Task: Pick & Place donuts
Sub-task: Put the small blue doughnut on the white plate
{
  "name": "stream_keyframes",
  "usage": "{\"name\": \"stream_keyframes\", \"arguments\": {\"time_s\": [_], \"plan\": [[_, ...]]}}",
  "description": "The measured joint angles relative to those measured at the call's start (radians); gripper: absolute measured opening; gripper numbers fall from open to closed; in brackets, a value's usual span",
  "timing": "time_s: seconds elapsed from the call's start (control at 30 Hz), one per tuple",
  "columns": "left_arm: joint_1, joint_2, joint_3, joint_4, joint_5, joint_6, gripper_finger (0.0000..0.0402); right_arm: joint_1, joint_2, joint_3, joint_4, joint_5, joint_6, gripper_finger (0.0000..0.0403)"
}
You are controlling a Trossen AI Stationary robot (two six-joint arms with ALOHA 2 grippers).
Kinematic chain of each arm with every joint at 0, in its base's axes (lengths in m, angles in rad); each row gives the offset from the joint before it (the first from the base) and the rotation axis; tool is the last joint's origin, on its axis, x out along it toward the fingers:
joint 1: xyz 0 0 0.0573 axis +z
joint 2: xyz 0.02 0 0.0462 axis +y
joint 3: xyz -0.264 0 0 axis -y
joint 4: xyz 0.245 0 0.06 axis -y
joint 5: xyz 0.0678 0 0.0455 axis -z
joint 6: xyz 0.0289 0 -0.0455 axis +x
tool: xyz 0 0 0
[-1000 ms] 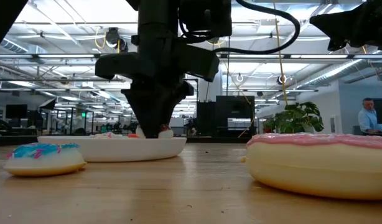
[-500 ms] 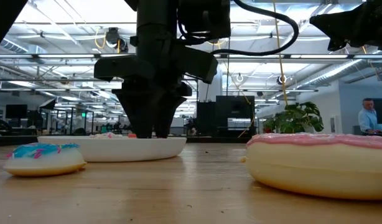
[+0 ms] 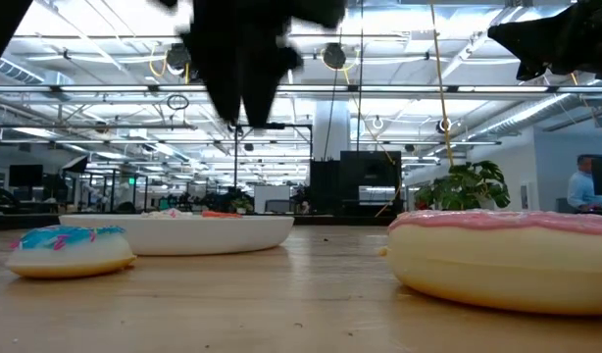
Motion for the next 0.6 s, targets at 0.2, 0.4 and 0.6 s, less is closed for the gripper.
{"name": "stream_keyframes", "arguments": {"time_s": [0.2,0.4,0.6], "plan": [[-0.076,-0.003,0.2,-0.145,0.017,-0.165,0.0269,0.0,0.0,0.001,0.0,0.0,0.008,0.0],[-0.178,-0.025,0.199,-0.118,0.109,-0.173,0.0269,0.0,0.0,0.001,-0.001,0.0,0.026,0.0],[-0.271,-0.022,0.196,-0.048,0.042,-0.146,0.0269,0.0,0.001,0.001,-0.001,0.001,0.026,0.0]]}}
